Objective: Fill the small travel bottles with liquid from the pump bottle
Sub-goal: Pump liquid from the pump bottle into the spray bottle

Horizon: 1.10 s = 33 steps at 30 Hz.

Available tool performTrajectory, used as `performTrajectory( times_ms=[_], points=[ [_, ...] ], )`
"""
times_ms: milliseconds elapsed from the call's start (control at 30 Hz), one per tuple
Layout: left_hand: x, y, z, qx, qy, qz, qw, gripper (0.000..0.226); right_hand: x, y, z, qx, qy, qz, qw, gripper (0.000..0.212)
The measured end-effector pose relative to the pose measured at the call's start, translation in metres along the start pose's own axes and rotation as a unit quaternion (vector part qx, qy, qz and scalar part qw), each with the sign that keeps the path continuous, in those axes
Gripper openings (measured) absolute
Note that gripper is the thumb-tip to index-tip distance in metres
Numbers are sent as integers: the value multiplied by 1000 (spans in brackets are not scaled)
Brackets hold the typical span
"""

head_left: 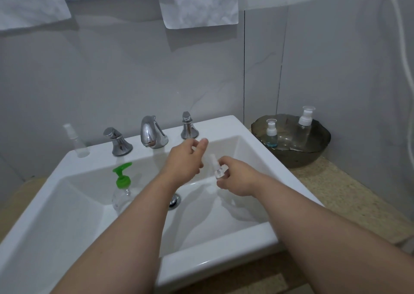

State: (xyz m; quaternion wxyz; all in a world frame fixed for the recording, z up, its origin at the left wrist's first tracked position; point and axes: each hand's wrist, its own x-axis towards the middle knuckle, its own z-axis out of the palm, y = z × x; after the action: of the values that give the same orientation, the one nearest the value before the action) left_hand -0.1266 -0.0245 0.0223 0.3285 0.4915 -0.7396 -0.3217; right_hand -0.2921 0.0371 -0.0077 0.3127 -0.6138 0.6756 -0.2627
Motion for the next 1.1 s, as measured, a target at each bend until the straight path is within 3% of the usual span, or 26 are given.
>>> performTrajectory(
  times_ms=[100,167,233,300,433,600,833,1100],
  points=[
    [1,-7,-3,48,47,-1,998,37,-1,-8,-9,82,157,-7,984,18],
    [2,-10,-3,85,37,3,996,39,-2,-17,-29,138,296,-25,945,17],
    [2,-11,-1,104,22,10,994,39,2,-19,-61,118,400,-15,909,15],
    [2,-10,1,107,10,19,994,37,7,-14,-90,57,440,35,895,19],
    [2,-11,8,121,-30,43,991,35,15,26,-118,-38,381,181,906,27],
    [11,-15,13,137,-47,58,988,35,21,55,-129,-117,332,258,900,25],
    [10,-19,14,143,-59,64,986,30,22,50,-132,-168,308,282,893,12],
    [8,-15,13,132,-63,59,988,29,16,48,-132,-201,304,262,894,14]
  ],
)
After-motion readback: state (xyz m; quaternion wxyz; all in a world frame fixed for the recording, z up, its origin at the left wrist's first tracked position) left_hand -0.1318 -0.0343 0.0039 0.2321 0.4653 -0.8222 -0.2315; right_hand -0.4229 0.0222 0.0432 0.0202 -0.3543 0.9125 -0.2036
